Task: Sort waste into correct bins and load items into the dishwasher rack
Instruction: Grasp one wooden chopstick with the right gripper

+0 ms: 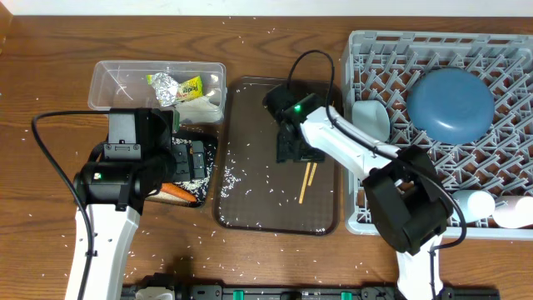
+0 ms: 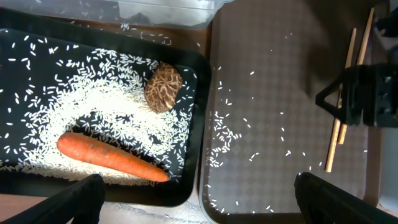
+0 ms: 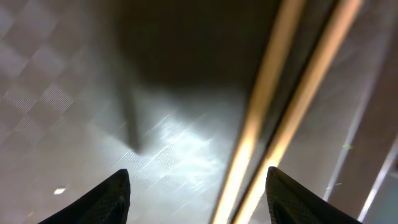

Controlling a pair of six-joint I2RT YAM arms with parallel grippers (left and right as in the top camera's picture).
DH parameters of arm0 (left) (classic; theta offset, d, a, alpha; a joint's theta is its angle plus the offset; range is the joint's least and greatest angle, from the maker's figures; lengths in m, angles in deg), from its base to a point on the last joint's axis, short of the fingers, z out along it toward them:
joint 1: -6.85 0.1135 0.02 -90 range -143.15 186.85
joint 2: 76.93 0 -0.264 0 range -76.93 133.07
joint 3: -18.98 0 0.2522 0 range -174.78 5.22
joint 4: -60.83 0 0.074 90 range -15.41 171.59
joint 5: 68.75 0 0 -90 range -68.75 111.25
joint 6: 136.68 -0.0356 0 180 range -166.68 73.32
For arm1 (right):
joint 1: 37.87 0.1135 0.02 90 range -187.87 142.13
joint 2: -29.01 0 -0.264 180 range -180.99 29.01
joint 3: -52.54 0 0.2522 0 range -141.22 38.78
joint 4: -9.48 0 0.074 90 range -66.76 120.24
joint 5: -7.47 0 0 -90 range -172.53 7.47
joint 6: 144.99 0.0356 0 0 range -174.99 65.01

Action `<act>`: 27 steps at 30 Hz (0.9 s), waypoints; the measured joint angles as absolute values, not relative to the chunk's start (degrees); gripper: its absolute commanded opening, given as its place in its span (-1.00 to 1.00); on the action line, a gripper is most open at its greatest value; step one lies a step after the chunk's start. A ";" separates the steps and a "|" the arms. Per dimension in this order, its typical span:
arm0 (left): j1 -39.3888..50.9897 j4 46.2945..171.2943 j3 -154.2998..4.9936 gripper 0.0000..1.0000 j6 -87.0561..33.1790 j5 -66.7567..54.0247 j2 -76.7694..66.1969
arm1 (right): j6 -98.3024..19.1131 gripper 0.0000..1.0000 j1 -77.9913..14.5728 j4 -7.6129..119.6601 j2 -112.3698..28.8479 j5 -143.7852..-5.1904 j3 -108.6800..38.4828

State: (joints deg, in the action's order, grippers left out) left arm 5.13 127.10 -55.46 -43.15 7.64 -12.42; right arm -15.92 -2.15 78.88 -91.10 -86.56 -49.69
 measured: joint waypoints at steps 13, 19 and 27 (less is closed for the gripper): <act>5.13 127.10 -55.46 0.96 -43.15 7.64 -12.42 | -14.31 -0.26 -2.74 75.82 -93.88 -86.65 -49.78; 5.13 127.10 -55.46 0.96 -43.15 7.64 -12.42 | -14.00 -0.98 -2.50 76.03 -93.97 -86.24 -49.78; 5.13 127.10 -55.46 0.96 -43.15 7.64 -12.42 | -17.04 -0.98 -2.50 78.72 -92.09 -86.15 -49.58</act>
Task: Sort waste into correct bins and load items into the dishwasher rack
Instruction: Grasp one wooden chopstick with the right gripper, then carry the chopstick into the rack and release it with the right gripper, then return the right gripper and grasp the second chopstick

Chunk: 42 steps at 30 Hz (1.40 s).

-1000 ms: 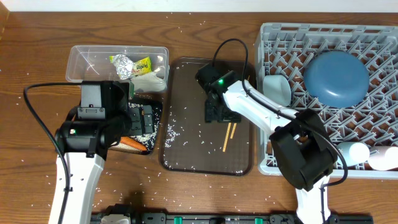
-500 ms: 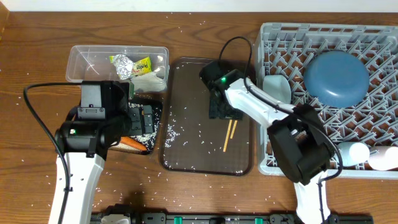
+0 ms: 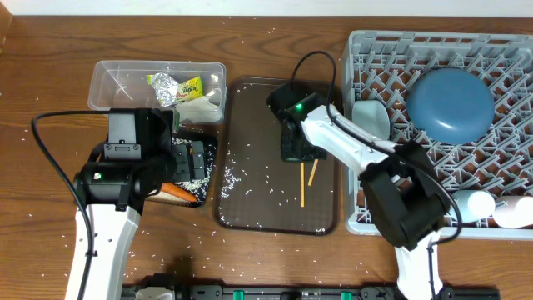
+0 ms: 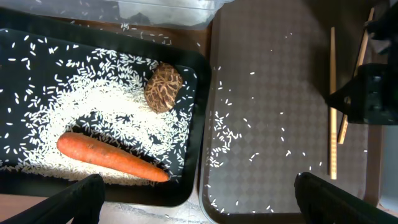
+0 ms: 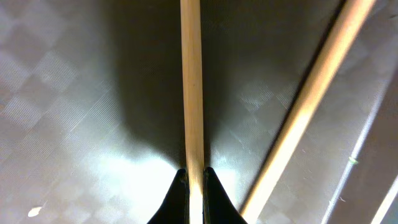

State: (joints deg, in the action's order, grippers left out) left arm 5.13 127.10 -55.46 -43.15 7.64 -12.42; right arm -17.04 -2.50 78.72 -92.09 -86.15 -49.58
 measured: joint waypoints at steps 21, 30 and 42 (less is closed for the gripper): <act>5.13 127.10 -55.46 0.96 -43.15 7.64 -12.42 | -38.37 -0.98 -22.61 86.24 -63.34 -94.15 -49.60; 5.13 127.10 -55.46 0.96 -43.15 7.64 -12.42 | -44.45 -0.97 -33.93 87.57 -70.10 -94.83 -49.60; 5.13 127.10 -55.46 0.96 -43.15 7.64 -12.42 | -49.19 -0.06 -33.84 86.96 -77.97 -94.76 -49.56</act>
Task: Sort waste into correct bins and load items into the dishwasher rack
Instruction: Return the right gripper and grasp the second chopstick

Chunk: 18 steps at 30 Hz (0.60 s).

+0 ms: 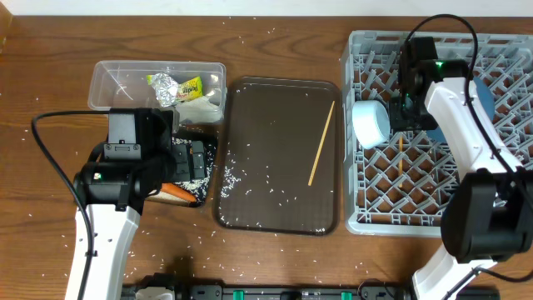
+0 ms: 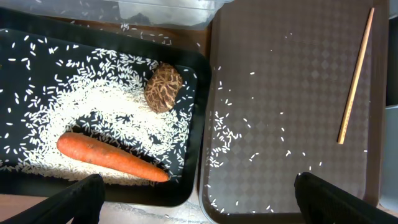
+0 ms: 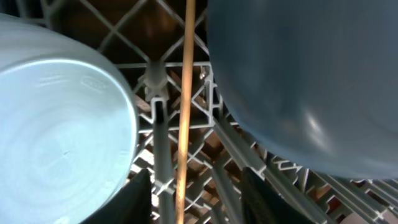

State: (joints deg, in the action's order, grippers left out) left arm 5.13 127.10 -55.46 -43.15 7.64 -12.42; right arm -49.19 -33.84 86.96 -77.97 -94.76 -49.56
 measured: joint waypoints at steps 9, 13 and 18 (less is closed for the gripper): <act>5.13 127.10 -55.46 0.96 -43.15 7.64 -12.42 | -47.62 0.09 -26.74 86.07 -64.46 -85.47 -49.64; 5.13 127.10 -55.46 0.96 -43.15 7.64 -12.42 | -46.61 0.03 -19.00 84.97 -62.84 -81.62 -49.78; 5.13 127.10 -55.46 0.96 -43.12 7.64 -12.42 | -40.38 0.01 -10.65 84.01 -67.67 -81.19 -49.78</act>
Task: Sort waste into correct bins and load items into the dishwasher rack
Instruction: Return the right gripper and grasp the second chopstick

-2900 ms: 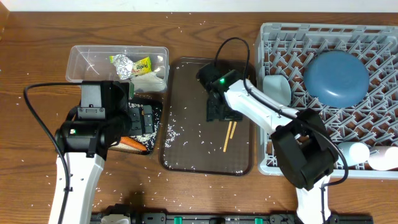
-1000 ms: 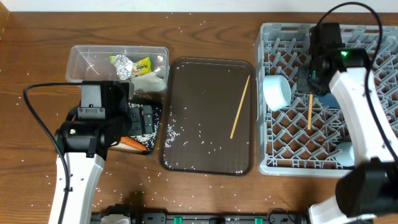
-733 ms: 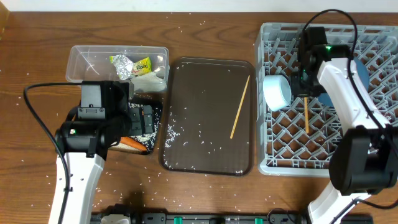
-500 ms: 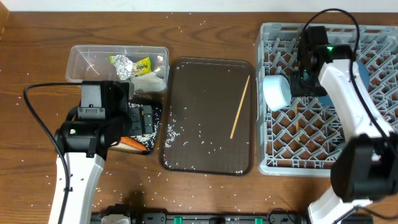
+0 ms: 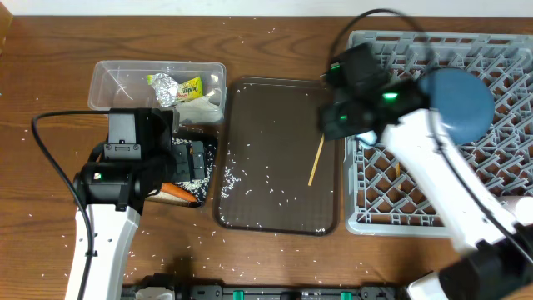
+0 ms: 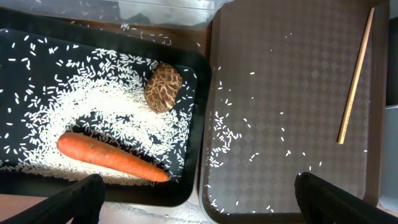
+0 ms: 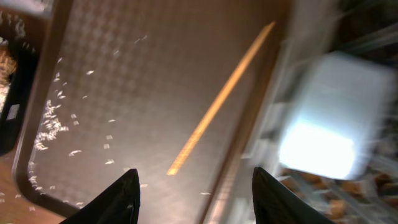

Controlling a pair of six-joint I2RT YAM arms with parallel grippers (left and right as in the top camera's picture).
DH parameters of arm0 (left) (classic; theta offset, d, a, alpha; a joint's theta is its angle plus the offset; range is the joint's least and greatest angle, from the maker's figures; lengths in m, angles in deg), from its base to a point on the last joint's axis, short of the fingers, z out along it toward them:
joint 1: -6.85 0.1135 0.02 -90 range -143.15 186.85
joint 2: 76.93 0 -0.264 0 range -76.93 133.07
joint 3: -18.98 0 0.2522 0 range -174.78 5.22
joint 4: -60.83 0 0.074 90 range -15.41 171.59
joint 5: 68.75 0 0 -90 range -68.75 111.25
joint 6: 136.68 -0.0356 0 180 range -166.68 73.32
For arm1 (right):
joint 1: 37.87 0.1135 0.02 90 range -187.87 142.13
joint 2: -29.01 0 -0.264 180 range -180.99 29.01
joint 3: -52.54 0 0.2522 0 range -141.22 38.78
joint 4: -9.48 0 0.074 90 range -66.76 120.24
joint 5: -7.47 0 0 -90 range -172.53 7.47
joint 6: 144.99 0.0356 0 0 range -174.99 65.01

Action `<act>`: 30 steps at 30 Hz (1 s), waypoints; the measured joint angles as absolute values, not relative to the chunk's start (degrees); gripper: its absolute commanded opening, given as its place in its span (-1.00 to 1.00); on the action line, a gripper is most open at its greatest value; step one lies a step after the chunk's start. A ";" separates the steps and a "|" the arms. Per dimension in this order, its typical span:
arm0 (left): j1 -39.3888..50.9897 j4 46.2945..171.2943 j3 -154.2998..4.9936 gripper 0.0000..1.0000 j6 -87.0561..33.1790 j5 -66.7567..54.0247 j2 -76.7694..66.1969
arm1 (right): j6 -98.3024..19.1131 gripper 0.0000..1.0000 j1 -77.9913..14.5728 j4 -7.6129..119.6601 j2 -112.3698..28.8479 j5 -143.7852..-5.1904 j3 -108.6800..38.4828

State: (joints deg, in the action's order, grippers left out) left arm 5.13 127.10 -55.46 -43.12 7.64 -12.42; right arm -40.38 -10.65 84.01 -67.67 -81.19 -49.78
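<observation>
One wooden chopstick (image 5: 317, 160) lies slantwise at the right side of the brown tray (image 5: 266, 133); it also shows in the left wrist view (image 6: 355, 76) and the right wrist view (image 7: 219, 102). My right gripper (image 7: 194, 180) hangs open and empty above it, over the tray's right edge (image 5: 337, 121). A second chopstick (image 5: 397, 169) lies in the grey dishwasher rack (image 5: 441, 208). My left gripper (image 6: 199, 199) stands open over the black tray (image 6: 193, 124) holding rice, a carrot (image 6: 112, 157) and a mushroom (image 6: 164, 86).
A clear bin (image 5: 117, 83) with foil and wrappers sits at the back left. In the rack are a blue bowl (image 5: 462, 100), a white cup (image 7: 326, 118) and white items at the right edge. Rice grains are scattered on the brown tray and table.
My right gripper was over the rack, open around a chopstick between cup and bowl. It is now over the brown tray's right edge, still open, and that chopstick lies in the rack. The left arm is unmoved.
My right gripper stood open over two chopsticks on the brown tray. Then it was shut on one. Then it was over the rack, open, with that chopstick between cup and bowl. Now it is back above the chopstick left on the tray.
</observation>
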 measured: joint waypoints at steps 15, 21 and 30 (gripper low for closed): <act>5.13 127.10 -55.46 0.96 -43.15 7.64 -12.42 | -16.69 0.00 -5.51 81.98 -92.90 -81.47 -49.67; 5.13 127.10 -55.46 0.96 -43.15 7.64 -12.42 | -13.83 -0.25 -5.99 80.93 -93.62 -82.10 -49.67; 5.13 127.10 -55.46 0.96 -43.15 7.64 -12.42 | -12.05 -0.98 -6.21 82.94 -94.03 -82.21 -49.93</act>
